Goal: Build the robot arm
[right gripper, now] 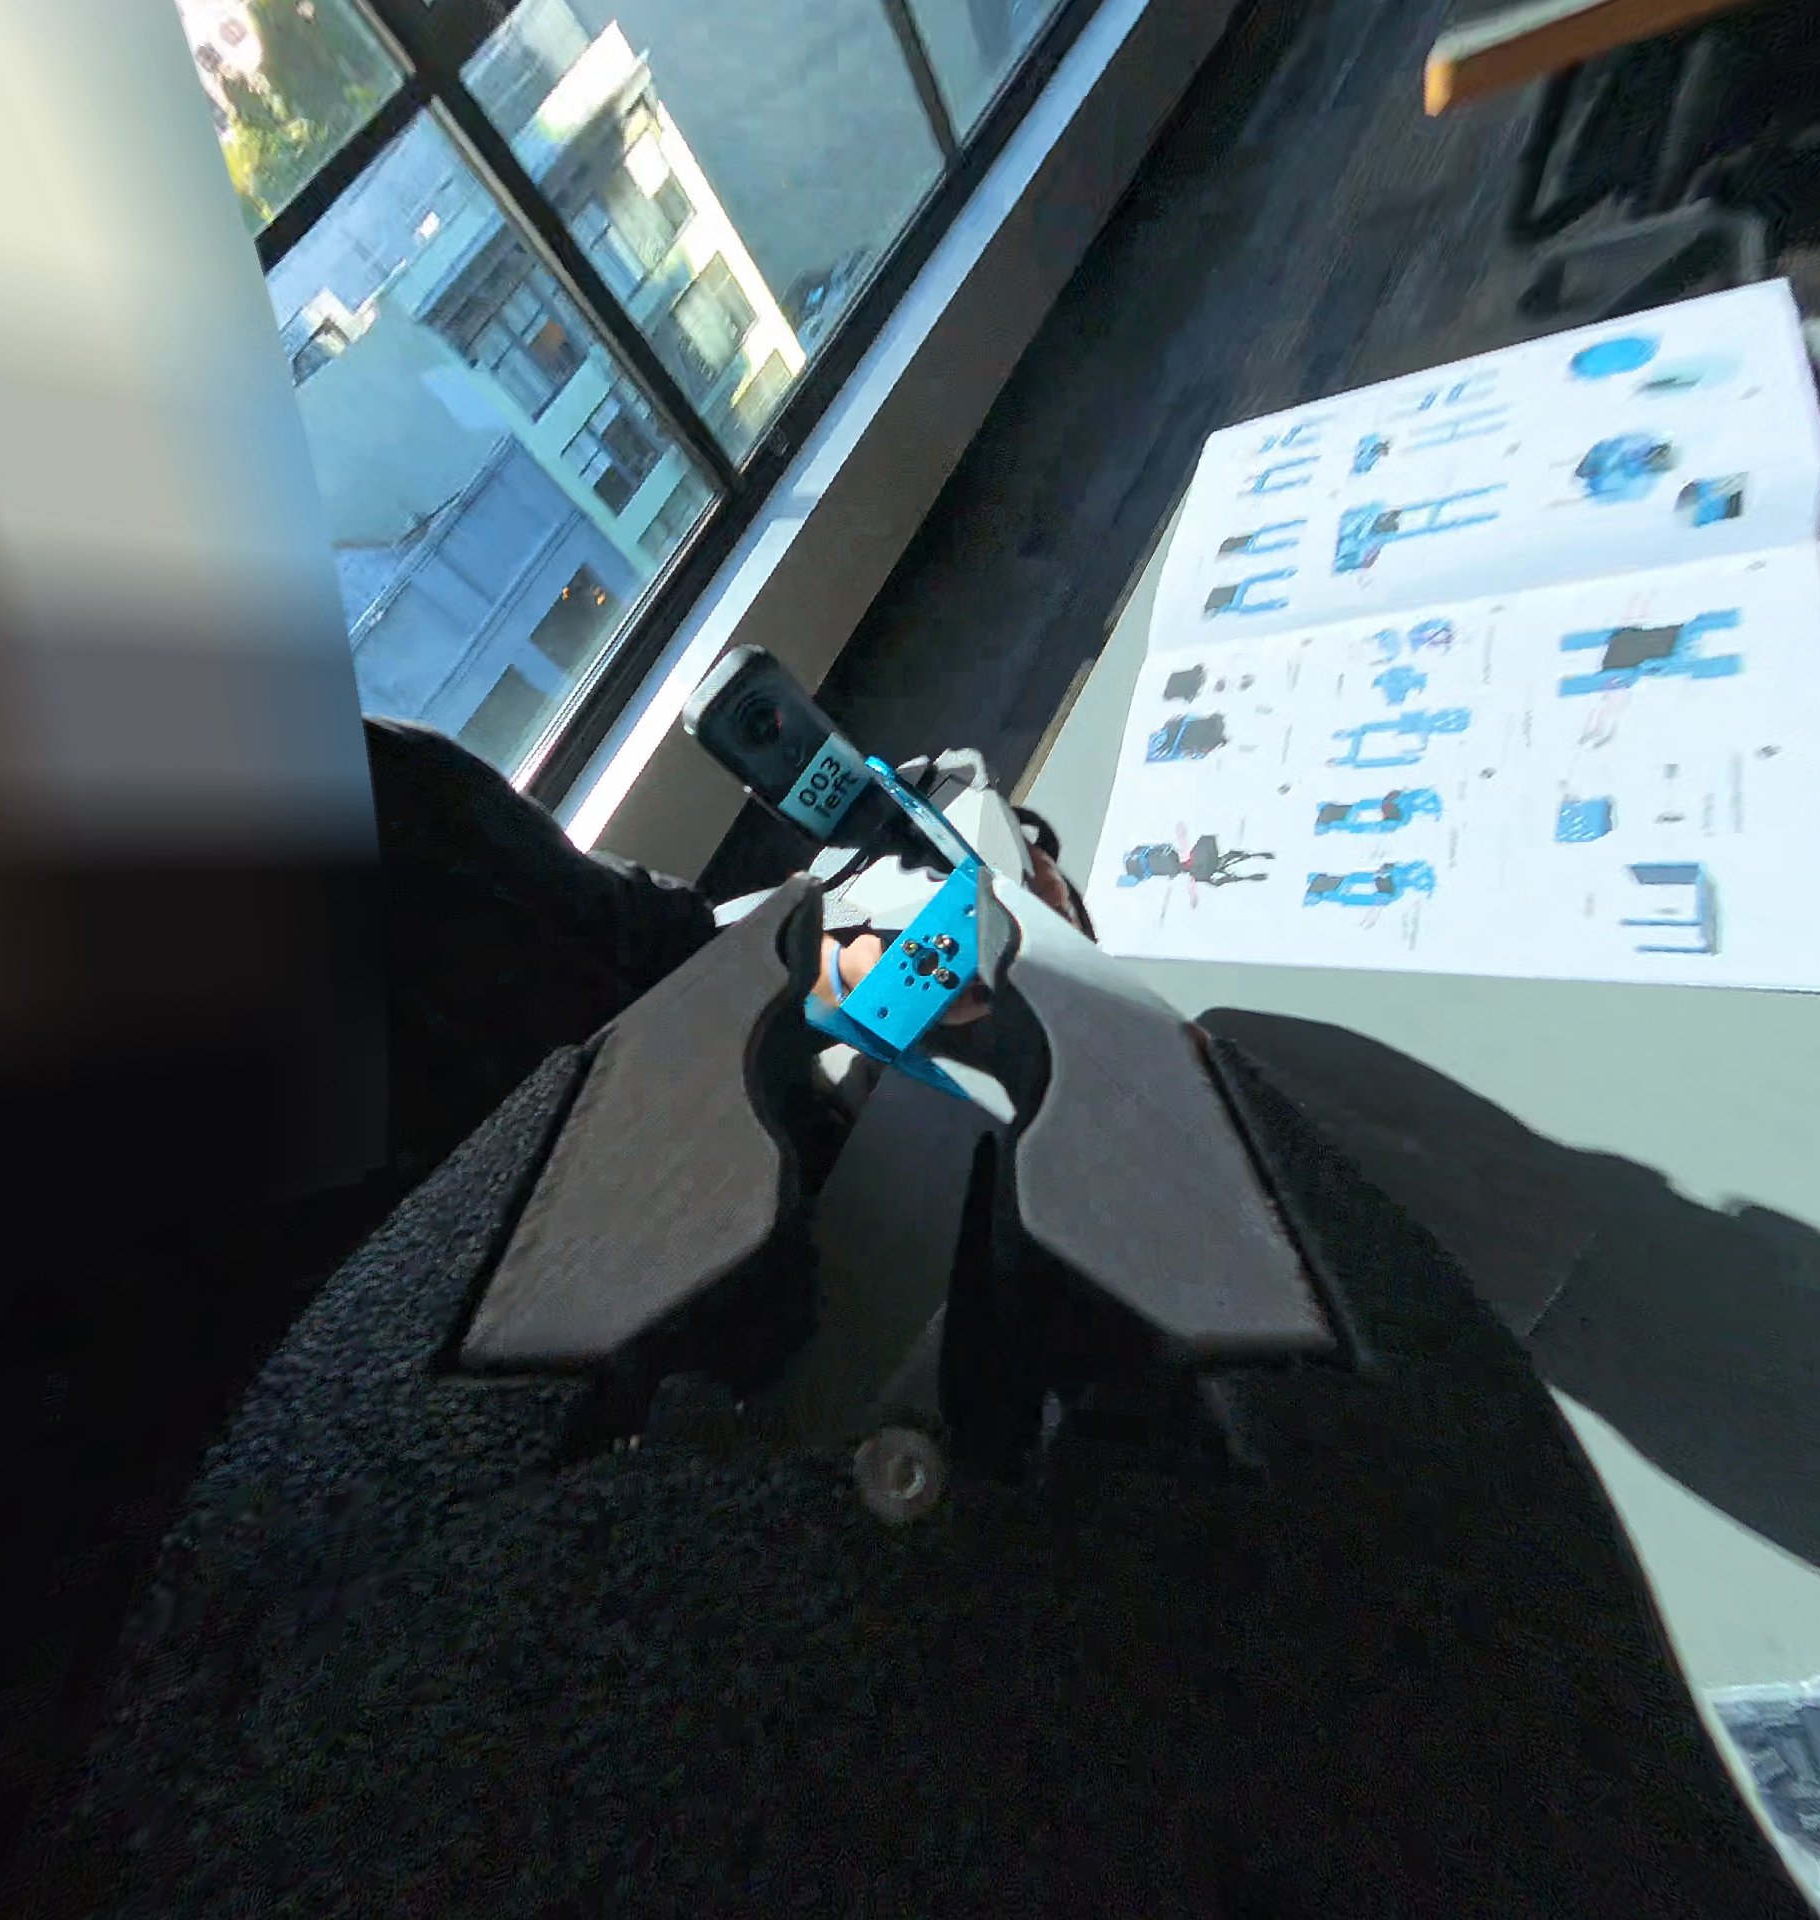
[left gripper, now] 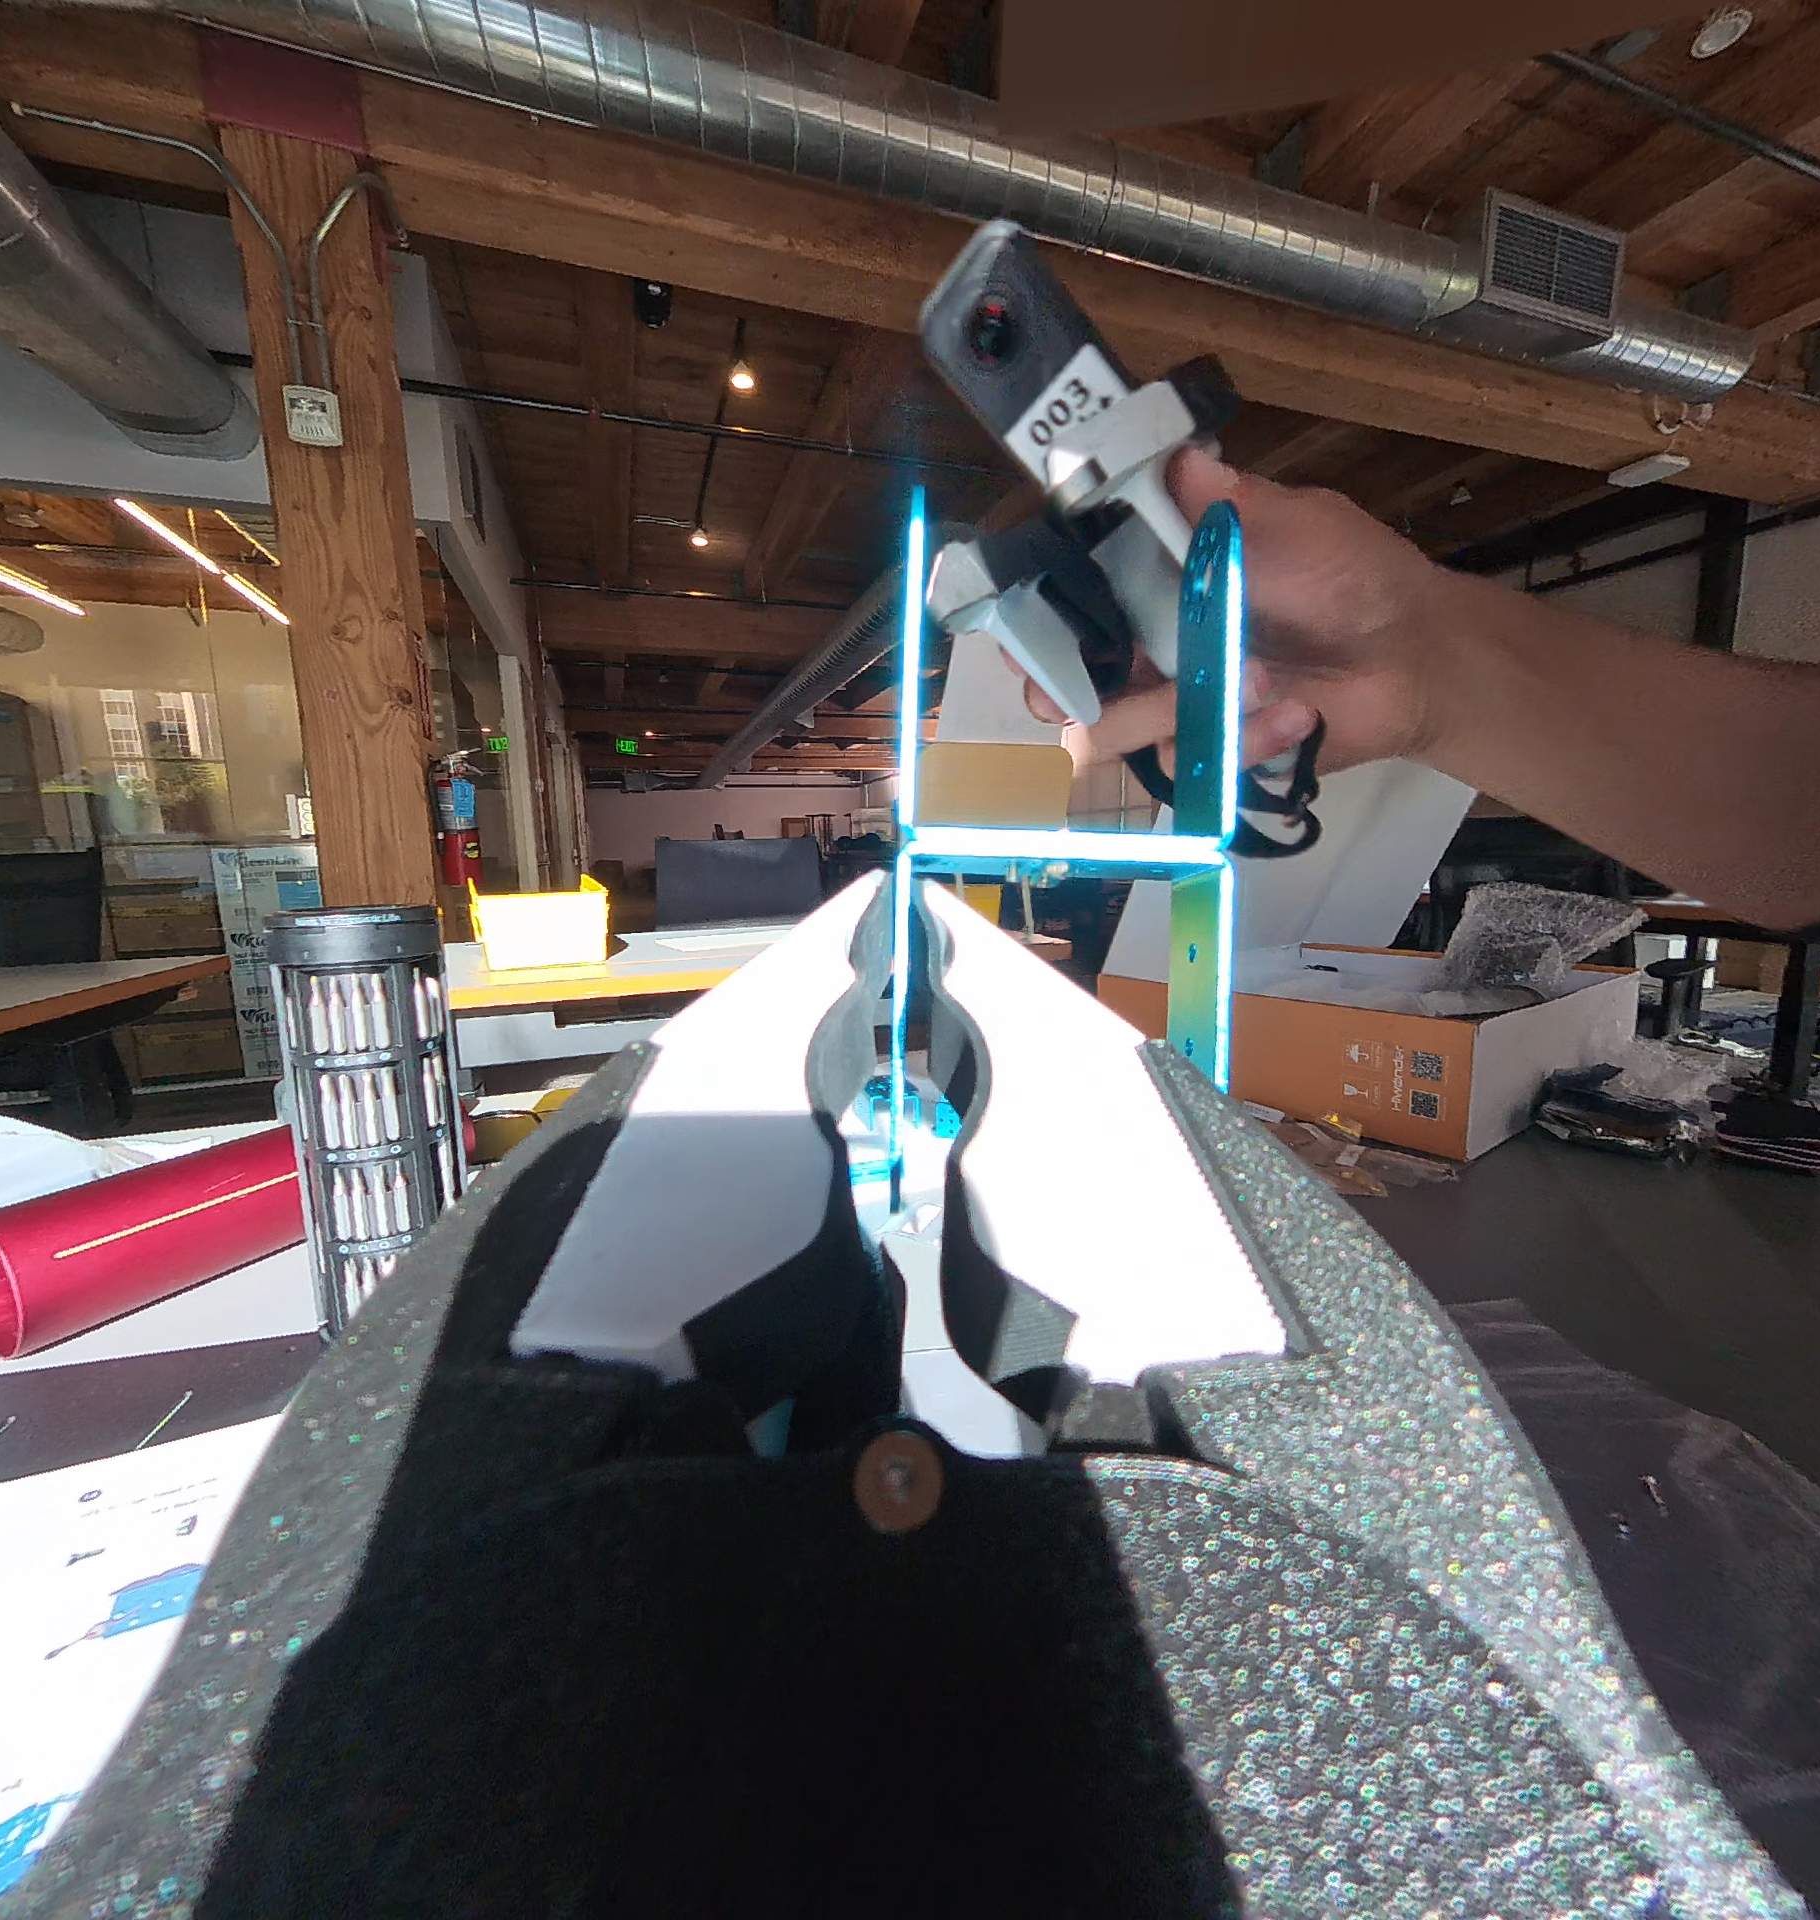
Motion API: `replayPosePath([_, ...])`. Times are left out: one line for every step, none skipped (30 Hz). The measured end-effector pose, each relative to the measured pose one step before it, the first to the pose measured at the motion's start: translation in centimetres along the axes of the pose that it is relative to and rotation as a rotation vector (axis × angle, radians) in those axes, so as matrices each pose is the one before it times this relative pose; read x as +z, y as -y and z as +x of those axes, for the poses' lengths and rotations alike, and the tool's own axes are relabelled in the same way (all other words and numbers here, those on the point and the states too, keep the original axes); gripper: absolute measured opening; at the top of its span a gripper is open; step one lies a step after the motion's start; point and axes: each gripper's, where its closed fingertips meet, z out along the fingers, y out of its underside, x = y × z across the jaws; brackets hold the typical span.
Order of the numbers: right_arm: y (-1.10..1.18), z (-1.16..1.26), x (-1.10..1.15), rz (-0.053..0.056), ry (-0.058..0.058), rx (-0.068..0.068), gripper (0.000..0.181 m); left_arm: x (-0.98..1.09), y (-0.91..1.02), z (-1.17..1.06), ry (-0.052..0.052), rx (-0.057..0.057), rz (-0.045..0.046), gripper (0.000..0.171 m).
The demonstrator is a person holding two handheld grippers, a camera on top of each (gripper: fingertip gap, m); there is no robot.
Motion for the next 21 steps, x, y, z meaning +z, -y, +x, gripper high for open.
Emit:
replayPosePath([0.046,0.265,-0.565,0.0565,-0.0499,-0.0324,0.037,-0.046,0.067,-0.176,0.0115,0.0066,0.00316,0.001])
replayPosePath([-0.266,0.292,-0.471,0.0474,-0.0528,-0.0423,0.044,-0.039,0.04,-0.263,0.0162,0.0051,0.00059,0.001])
replayPosePath([-0.446,0.261,-0.369,0.0463,-0.0544,-0.0436,0.054,-0.032,-0.004,-0.466,0.0299,0.0069,-0.00036,0.001])
replayPosePath([-0.716,0.227,-0.224,0.0344,-0.0572,-0.0352,0.064,-0.007,-0.113,-0.503,0.0311,0.0045,-0.00715,0.001])
replayPosePath([-1.044,0.248,0.065,0.0116,-0.062,-0.0317,0.068,-0.011,-0.12,-0.595,0.0384,0.0019,-0.00699,0.002])
replayPosePath([-1.151,0.156,0.452,0.0029,-0.0615,-0.0256,0.068,0.006,-0.085,-0.612,0.0417,-0.0007,-0.00447,0.002])
replayPosePath([-1.084,-0.143,0.799,0.0071,-0.0464,-0.0121,0.069,0.059,-0.109,-0.449,0.0324,-0.0064,-0.00651,0.002])
replayPosePath([-1.013,-0.463,0.979,-0.0014,-0.027,-0.0061,0.07,0.105,-0.144,-0.358,0.0287,-0.0072,-0.00805,0.002])
replayPosePath([-0.786,-0.263,0.956,-0.0006,-0.0362,-0.0054,0.07,0.159,-0.183,-0.137,0.0163,-0.0024,-0.01138,0.0])
replayPosePath([-0.34,-0.291,0.754,0.0115,-0.0279,-0.0205,0.07,0.158,-0.162,-0.017,0.0103,0.0045,-0.01124,0.0])
replayPosePath([-0.045,-0.175,0.521,0.019,-0.0253,-0.0174,0.064,0.12,-0.116,-0.097,0.018,0.0077,-0.00746,0.0])
replayPosePath([0.04,-0.056,0.355,0.0196,-0.0196,-0.0049,0.059,0.096,-0.039,0.101,0.0053,0.0076,-0.0028,0.0])
replayPosePath([0.1,0.004,0.204,0.0164,-0.0087,-0.002,0.056,0.078,-0.087,0.306,-0.0083,0.0024,-0.0043,0.0])
replayPosePath([0.078,0.195,0.094,0.0098,-0.0086,0.0003,0.052,0.027,-0.104,0.107,0.0077,-0.0013,-0.00539,0.0])
replayPosePath([0.115,0.14,0.065,0.0093,0.0014,0.0075,0.048,0.005,-0.138,0.161,0.0072,0.0003,-0.00635,0.0])
replayPosePath([0.293,-0.154,-0.022,0.0199,0.0221,0.0133,0.041,0.034,-0.173,0.389,-0.0081,0.003,-0.00761,0.001])
replayPosePath([-0.056,0.075,-0.042,-0.0005,0.0068,0.0177,0.029,0.012,-0.115,0.165,0.0059,-0.0007,-0.00499,0.001])
replayPosePath([-0.378,0.208,0.027,-0.0188,0.0005,0.0073,0.028,0.03,-0.234,-0.032,0.0138,-0.007,-0.01426,0.002])
replayPosePath([-0.393,0.216,-0.057,-0.0163,0.0005,-0.0016,0.028,0.085,-0.279,0.111,-0.0049,-0.0177,-0.01765,0.002])
replayPosePath([-0.223,0.177,-0.211,-0.0052,0.0055,-0.011,0.028,0.075,-0.274,0.269,-0.0229,-0.0254,-0.01829,0.002])
replayPosePath([-0.237,0.133,-0.227,-0.01,0.0121,-0.0067,0.027,0.002,-0.179,0.293,-0.0297,-0.0204,-0.01577,0.004])
